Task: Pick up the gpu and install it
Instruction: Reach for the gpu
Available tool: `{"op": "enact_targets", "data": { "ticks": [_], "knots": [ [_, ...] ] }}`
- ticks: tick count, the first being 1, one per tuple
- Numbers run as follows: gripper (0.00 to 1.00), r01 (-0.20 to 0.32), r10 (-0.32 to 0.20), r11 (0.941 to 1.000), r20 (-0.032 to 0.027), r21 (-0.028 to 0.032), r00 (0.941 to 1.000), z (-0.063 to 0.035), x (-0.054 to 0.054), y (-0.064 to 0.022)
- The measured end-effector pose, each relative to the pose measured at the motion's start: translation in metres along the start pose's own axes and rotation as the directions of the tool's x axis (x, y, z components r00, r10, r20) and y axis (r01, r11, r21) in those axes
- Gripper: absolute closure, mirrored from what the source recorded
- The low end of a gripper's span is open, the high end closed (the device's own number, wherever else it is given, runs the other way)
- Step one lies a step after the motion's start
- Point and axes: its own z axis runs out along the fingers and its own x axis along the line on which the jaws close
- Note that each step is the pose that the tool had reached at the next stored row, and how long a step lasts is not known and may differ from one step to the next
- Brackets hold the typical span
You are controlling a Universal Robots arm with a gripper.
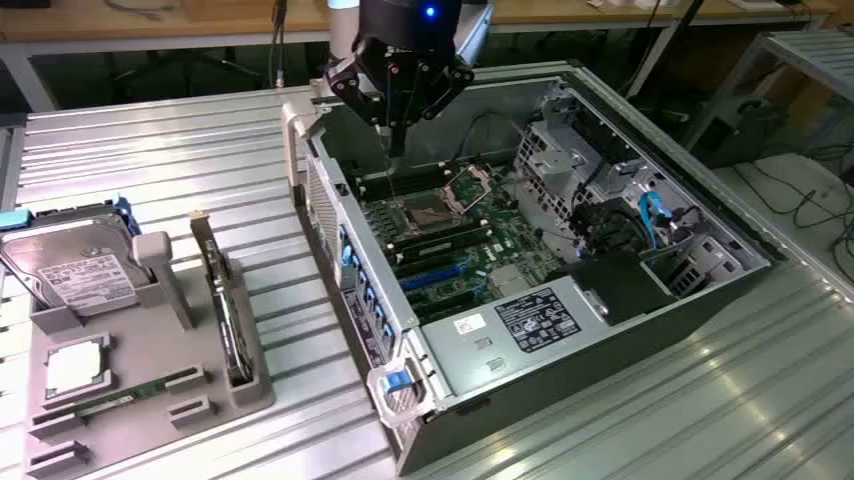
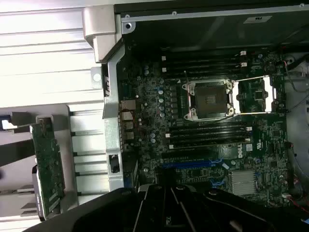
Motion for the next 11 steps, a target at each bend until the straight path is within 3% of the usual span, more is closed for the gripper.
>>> {"op": "enact_targets", "data": {
  "ticks": [11],
  "knots": [
    [0.89, 0.0, 0.0, 1.0, 0.0, -0.0001, 1.0, -0.0005, 0.014, -0.0038]
  ]
}}
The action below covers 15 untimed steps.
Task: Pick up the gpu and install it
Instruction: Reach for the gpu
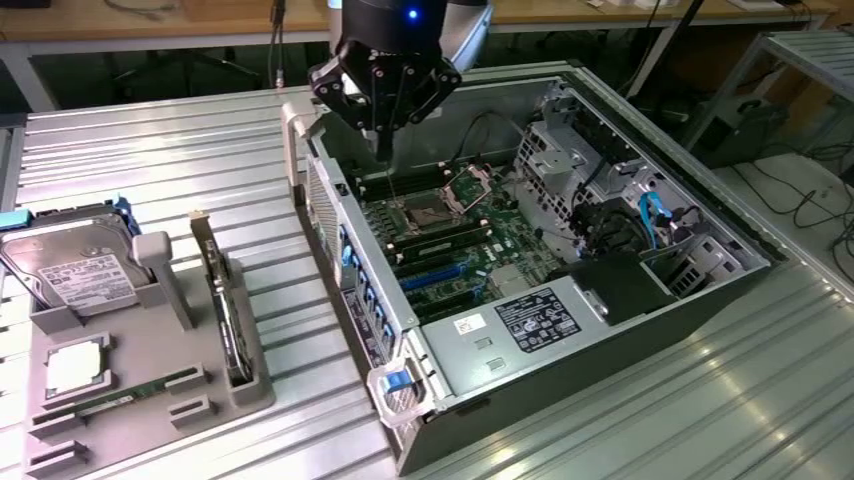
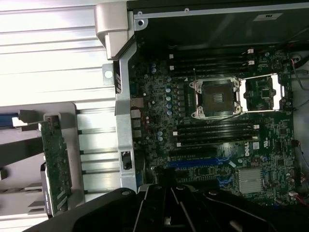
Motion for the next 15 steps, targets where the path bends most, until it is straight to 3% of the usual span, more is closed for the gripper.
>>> {"op": "enact_targets", "data": {
  "ticks": [15],
  "knots": [
    [0.89, 0.001, -0.001, 1.0, 0.0, 0.0, 1.0, -0.0005, 0.013, -0.005]
  ]
}}
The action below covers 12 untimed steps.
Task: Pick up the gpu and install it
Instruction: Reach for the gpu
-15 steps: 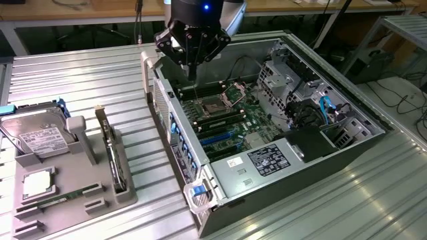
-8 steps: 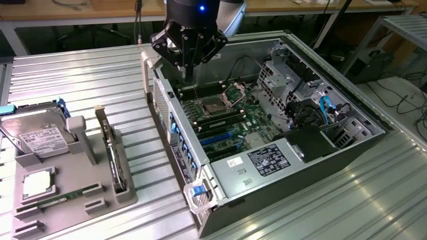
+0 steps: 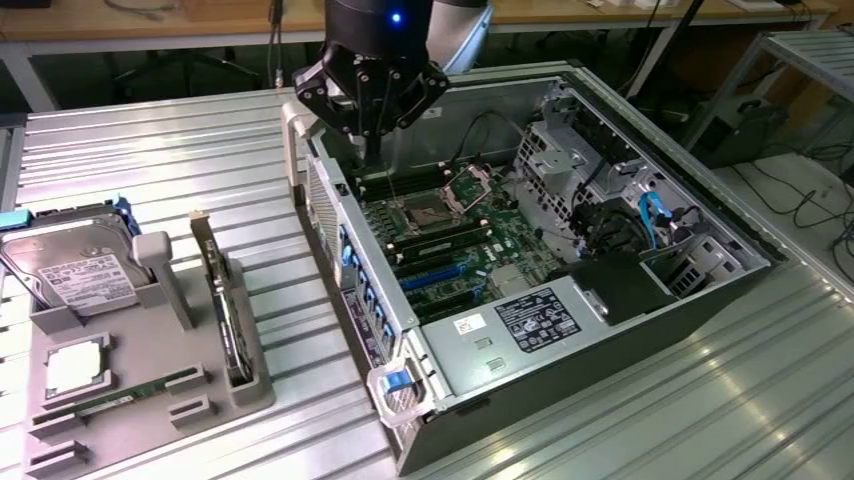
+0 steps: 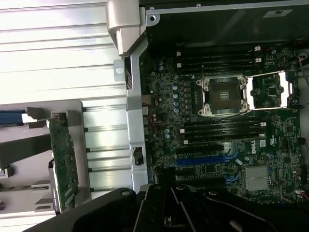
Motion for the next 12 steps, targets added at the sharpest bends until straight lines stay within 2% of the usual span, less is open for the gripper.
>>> {"op": "enact_targets", "data": {
  "ticks": [12],
  "knots": [
    [0.89, 0.0, 0.0, 1.0, 0.0, 0.0, 1.0, -0.0004, 0.0092, -0.0032]
  ]
}}
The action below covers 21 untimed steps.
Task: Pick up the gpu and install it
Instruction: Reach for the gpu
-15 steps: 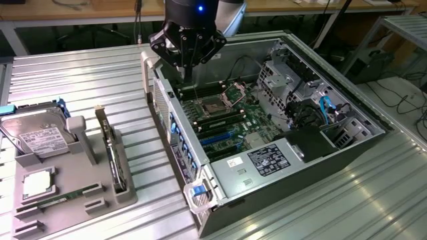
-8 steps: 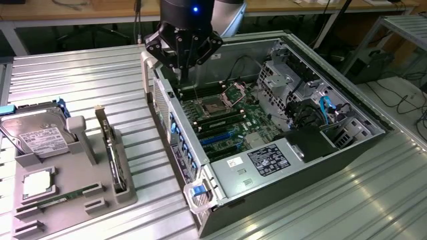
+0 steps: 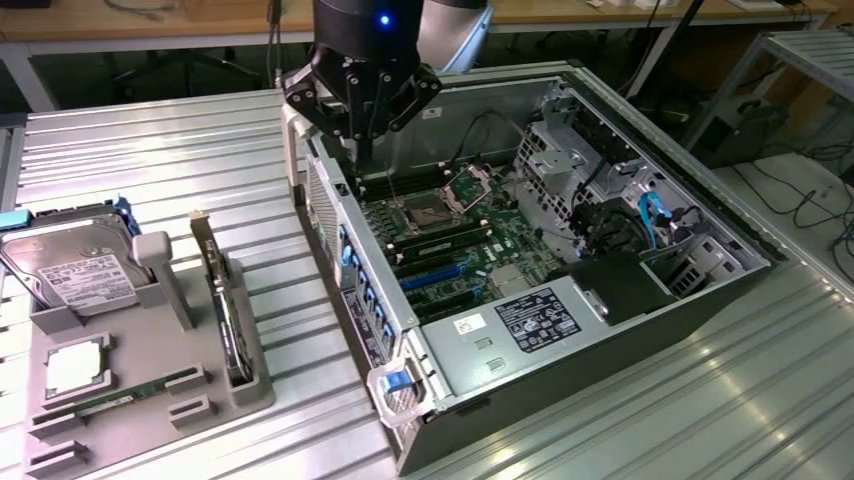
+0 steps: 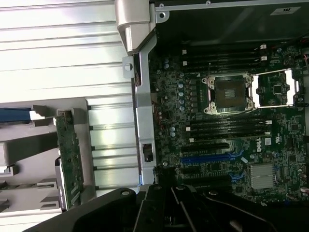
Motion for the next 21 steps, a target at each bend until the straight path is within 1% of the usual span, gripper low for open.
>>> {"op": "enact_targets", "data": {
  "ticks": [21],
  "knots": [
    [0.89, 0.001, -0.001, 1.0, -0.0001, 0.0, 1.0, -0.0003, 0.016, -0.0034]
  ]
}}
